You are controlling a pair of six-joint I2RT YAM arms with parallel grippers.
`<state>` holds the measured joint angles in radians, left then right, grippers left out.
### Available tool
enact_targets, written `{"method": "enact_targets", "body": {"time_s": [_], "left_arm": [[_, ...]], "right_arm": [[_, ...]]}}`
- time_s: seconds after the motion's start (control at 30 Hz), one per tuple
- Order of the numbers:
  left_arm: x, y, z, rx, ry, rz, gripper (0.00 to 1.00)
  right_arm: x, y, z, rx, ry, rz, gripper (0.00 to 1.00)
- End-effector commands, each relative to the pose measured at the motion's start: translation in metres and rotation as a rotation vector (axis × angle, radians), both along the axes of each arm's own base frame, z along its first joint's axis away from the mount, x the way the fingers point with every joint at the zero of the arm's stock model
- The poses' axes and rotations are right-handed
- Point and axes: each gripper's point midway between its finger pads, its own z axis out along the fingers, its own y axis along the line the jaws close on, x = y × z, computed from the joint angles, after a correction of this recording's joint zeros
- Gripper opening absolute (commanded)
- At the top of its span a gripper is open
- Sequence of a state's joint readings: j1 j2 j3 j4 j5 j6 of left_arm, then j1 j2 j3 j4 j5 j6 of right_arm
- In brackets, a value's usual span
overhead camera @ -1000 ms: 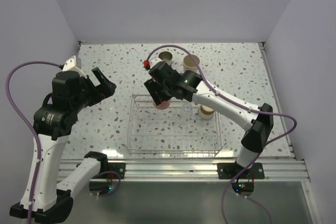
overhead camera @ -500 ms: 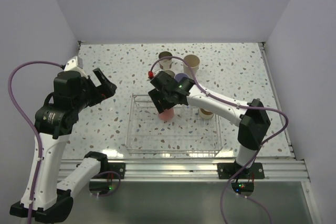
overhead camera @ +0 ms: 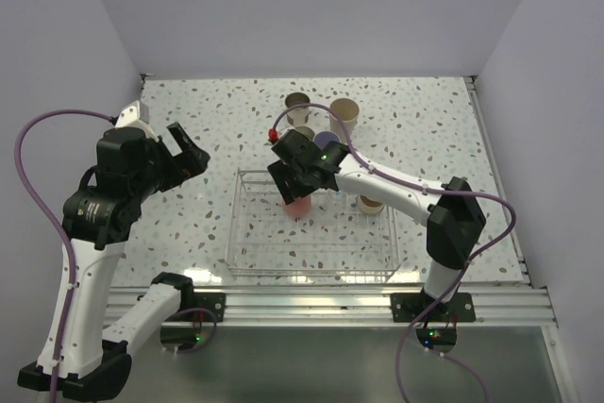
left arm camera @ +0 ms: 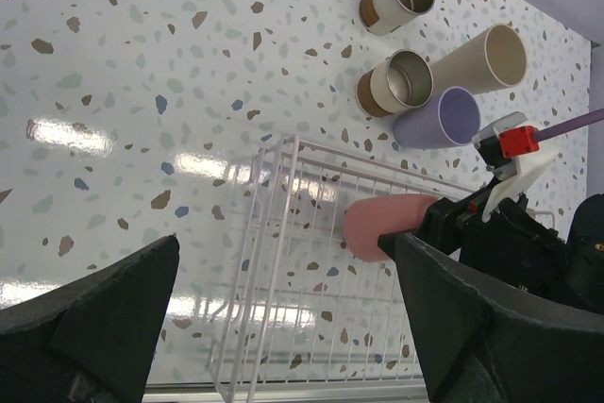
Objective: Load the cups into the dish rack
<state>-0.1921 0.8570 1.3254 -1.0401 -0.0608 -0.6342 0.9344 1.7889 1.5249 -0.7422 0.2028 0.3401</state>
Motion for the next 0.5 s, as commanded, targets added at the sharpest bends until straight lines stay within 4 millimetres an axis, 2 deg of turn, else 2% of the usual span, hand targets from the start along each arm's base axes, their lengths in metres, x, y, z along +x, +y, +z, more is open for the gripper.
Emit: {"method": "enact_targets", "body": {"time_s": [0.0,0.03,0.1,0.13,0.23,0.27,0.47], "left_arm": [[0.001,0.001,0.009,0.011,-0.035,-0.005,0.99],[0.001,0.001,0.009,0.009,-0.033,-0.005,0.99],[0.002,0.0,0.008,0.007,-0.033,-0.007,0.99],[0.002,0.0,0.008,0.005,-0.032,-0.009,0.99],[0.004,-0.001,0.008,0.002,-0.034,-0.008,0.99],[0.004,-0.001,0.008,0.002,-0.032,-0.01,0.99],[0.007,-0.002,0.008,0.003,-0.033,-0.015,0.99]], "right_arm": [[0.0,0.003,-0.002,0.019,0.0,0.006,0.03],[-0.001,0.002,0.0,0.02,-0.003,0.012,0.12],[-0.002,-0.001,-0.004,0.009,-0.003,0.017,0.23],[-0.002,-0.002,-0.002,0.013,-0.008,0.016,0.36],[-0.003,-0.005,-0.003,0.008,-0.011,0.014,0.56],[-0.004,-0.006,0.0,0.012,-0.014,0.014,0.67],[-0.002,-0.007,0.009,0.01,-0.032,0.016,0.9]]}}
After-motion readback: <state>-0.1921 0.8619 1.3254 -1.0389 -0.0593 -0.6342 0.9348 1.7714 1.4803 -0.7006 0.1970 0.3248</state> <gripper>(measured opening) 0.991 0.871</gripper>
